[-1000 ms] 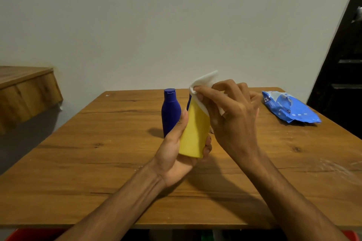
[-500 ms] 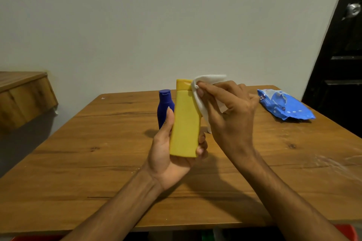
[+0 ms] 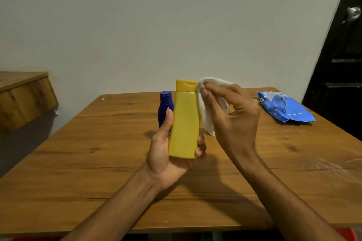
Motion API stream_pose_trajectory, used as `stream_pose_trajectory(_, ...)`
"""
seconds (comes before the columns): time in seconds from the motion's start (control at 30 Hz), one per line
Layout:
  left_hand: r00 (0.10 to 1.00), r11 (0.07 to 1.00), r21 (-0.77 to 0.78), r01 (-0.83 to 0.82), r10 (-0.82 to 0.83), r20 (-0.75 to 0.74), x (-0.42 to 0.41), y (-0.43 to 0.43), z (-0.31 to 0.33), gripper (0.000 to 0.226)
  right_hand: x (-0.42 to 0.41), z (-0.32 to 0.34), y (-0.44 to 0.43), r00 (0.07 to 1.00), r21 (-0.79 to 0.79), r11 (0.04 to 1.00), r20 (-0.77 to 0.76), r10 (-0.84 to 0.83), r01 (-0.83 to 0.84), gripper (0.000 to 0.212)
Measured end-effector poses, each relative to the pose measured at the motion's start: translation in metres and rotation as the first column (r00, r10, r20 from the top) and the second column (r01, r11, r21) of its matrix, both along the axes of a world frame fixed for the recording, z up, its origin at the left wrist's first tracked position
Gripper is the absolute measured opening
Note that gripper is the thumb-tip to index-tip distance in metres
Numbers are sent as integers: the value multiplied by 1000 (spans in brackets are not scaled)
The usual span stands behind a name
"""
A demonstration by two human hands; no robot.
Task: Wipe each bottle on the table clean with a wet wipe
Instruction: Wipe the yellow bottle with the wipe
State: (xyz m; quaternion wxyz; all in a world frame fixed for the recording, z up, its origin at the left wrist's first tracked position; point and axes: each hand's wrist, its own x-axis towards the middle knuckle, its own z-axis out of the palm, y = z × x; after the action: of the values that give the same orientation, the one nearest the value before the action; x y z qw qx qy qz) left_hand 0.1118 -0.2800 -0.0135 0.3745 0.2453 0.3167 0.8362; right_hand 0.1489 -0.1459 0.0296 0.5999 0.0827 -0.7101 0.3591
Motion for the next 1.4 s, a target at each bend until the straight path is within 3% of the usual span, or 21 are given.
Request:
stream_pose_trajectory(0.23, 1000, 999, -40, -8, 8, 7, -1, 0, 0, 67, 1, 1, 4, 995, 151, 985, 47, -88, 80, 19)
stream_pose_trajectory(0.37, 1000, 998, -62, -9, 9, 10, -1, -1, -1, 67, 5, 2, 2, 976, 325, 931, 80, -200, 164, 22)
stream_pose_trajectory(0.5, 999, 997, -60, -38, 38, 4, -1, 1, 0, 64, 7, 5, 3, 968, 324, 922, 57, -243, 212, 24)
stream_pose_trajectory(0.67, 993, 993, -58, -102, 105, 50, -2, 1, -2, 54, 7, -2, -15, 990, 489, 866, 35, -134, 100, 20)
stream_pose_trajectory(0.83, 993, 991, -82, -107, 111, 38, 1, 3, 1, 60, 4, 6, -7, 963, 406, 877, -22, -270, 255, 15)
stream_pose_trajectory(0.97, 990, 990, -72, -122, 127, 65, 0, 3, 0, 56, 6, 0, -15, 988, 488, 865, 26, -151, 119, 21)
stream_pose_trajectory(1.17, 993, 985, -123, -119, 119, -11, 2, 5, -2, 62, 6, -1, -5, 965, 397, 892, 48, -257, 217, 18)
stream_pose_trajectory(1.3, 989, 984, -97, -151, 151, -3, 0, 3, -1, 66, 6, -6, -9, 991, 432, 901, 103, -90, 37, 23)
stream_pose_trajectory(1.4, 987, 983, -89, -161, 161, -16, 4, 5, -1, 60, 7, -3, -5, 981, 400, 906, 68, -181, 140, 18)
